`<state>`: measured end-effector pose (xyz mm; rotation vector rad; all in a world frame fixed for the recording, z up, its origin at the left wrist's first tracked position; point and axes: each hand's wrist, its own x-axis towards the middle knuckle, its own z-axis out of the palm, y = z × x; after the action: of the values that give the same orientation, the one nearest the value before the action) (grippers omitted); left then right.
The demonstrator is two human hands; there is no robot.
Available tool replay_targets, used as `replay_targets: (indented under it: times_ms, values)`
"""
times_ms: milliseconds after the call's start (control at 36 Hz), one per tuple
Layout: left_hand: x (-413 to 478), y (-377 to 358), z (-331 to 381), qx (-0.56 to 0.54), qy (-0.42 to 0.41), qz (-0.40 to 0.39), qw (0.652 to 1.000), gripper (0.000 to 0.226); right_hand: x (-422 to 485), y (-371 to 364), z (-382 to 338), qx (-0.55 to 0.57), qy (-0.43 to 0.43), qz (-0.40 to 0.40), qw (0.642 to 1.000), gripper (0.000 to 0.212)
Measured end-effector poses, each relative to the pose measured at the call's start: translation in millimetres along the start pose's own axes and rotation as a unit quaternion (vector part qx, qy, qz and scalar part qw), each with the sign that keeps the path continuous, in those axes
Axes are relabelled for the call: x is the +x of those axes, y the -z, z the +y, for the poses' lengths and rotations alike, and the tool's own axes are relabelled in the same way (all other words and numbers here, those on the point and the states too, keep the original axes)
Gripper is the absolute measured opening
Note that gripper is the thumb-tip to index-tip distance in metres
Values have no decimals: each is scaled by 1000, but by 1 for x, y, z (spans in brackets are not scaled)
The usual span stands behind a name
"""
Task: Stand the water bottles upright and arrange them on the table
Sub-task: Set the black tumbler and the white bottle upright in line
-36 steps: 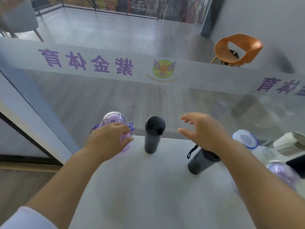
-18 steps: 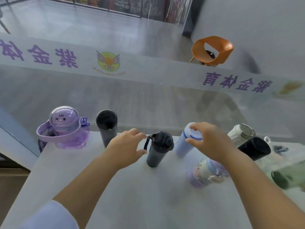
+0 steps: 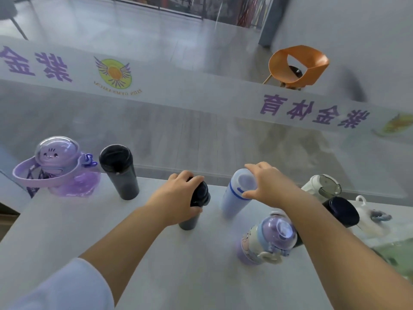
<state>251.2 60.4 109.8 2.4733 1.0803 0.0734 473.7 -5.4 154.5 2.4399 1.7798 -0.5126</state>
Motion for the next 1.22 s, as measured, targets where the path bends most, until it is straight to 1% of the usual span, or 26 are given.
replay_targets:
  times_ms: [111, 194, 333, 444, 667, 889, 1000, 1222]
  values:
    - [1, 5, -7, -23, 28, 8, 999, 68, 11, -3, -3, 6, 14, -32, 999, 81]
    - [2, 12, -16, -25, 45, 11, 999, 70, 17, -4, -6, 0, 7, -48, 999, 76]
    - [4, 21, -32, -4, 59, 19, 998, 68, 22, -4, -12, 6, 9, -35, 999, 66]
    - [8, 30, -45, -5, 66, 35, 997, 69, 25, -7, -23, 21, 25, -34, 999, 65]
    - [22, 40, -60, 17, 61, 24, 998, 73, 35, -11, -45, 27, 55, -19, 998, 66]
    - [30, 42, -69, -18, 63, 43, 997, 76, 43, -12, -56, 37, 57, 4, 998, 63]
    - [29, 42, -71, -29, 65, 52, 996, 74, 45, -14, -60, 40, 64, 16, 997, 62]
    - [26, 43, -71, -24, 59, 37, 997, 73, 48, -15, -68, 28, 73, 4, 997, 62]
